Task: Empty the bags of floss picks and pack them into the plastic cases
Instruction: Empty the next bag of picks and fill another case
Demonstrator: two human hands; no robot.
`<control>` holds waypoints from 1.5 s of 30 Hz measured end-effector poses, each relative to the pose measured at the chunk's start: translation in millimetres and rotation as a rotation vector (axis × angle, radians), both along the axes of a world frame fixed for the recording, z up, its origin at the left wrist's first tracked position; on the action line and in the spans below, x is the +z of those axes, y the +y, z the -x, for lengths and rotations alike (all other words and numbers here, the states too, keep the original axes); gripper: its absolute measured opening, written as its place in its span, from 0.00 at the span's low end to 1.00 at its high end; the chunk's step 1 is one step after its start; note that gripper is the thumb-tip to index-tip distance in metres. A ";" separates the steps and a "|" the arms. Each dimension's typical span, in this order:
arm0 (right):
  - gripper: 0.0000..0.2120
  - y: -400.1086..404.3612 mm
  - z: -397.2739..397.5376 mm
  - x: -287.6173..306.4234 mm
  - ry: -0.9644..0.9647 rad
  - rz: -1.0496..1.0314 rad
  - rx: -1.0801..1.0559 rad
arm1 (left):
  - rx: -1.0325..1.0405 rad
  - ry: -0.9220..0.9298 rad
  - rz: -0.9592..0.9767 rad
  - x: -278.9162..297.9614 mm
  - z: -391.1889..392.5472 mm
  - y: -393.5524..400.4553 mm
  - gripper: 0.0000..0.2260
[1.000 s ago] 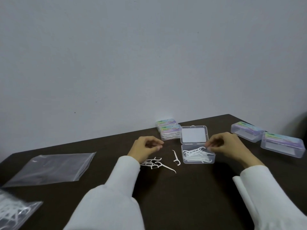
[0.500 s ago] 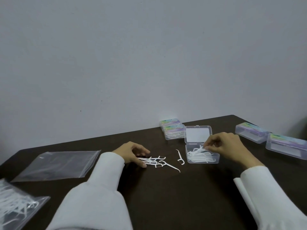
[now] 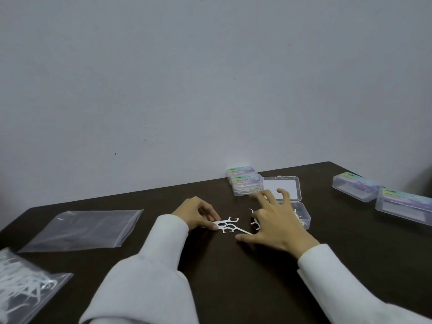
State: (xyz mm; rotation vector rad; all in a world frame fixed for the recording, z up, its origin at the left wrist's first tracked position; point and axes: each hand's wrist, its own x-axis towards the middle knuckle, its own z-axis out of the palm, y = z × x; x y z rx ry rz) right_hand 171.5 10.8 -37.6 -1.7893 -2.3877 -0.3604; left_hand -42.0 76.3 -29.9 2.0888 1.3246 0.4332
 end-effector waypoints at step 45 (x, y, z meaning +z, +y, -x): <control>0.06 5.0 -53.1 16.1 0.227 -0.192 -0.148 | 0.052 0.260 -0.122 8.3 -21.9 -5.8 0.10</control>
